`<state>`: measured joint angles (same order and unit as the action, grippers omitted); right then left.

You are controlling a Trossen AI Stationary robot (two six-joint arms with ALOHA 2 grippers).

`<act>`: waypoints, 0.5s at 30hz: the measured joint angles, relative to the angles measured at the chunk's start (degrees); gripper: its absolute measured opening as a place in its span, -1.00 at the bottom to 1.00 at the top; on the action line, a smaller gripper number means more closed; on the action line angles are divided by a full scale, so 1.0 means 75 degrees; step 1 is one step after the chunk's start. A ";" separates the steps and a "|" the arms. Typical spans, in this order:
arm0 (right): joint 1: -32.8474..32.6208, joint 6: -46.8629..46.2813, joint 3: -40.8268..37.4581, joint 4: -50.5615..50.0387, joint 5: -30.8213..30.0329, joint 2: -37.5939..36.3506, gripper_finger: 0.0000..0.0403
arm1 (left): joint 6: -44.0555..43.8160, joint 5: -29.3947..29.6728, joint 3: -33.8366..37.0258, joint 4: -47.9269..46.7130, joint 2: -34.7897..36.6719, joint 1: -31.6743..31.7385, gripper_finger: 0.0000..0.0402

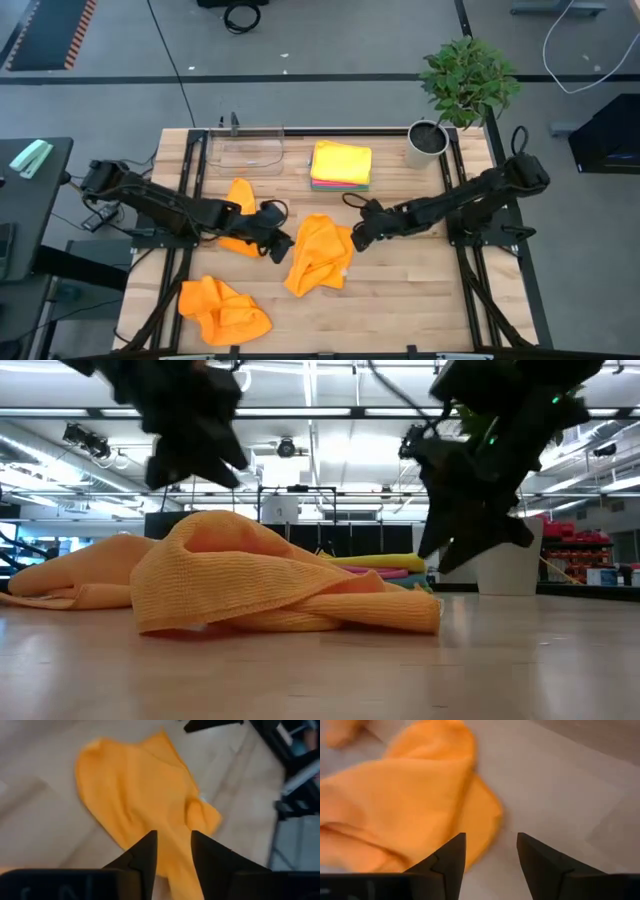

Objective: Fold microfiber towels
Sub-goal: Fold the middle orange towel

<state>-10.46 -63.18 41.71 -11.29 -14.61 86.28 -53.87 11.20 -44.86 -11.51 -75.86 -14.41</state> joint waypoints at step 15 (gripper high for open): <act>0.0335 -0.0159 0.0189 0.1208 0.0262 0.1340 -0.08 | 0.6581 -0.0022 -0.1503 0.0107 -0.2927 0.1528 -0.32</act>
<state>-7.94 -64.37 43.13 -2.23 -12.64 96.33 -4.52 11.04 -56.14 -10.71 -97.82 -2.95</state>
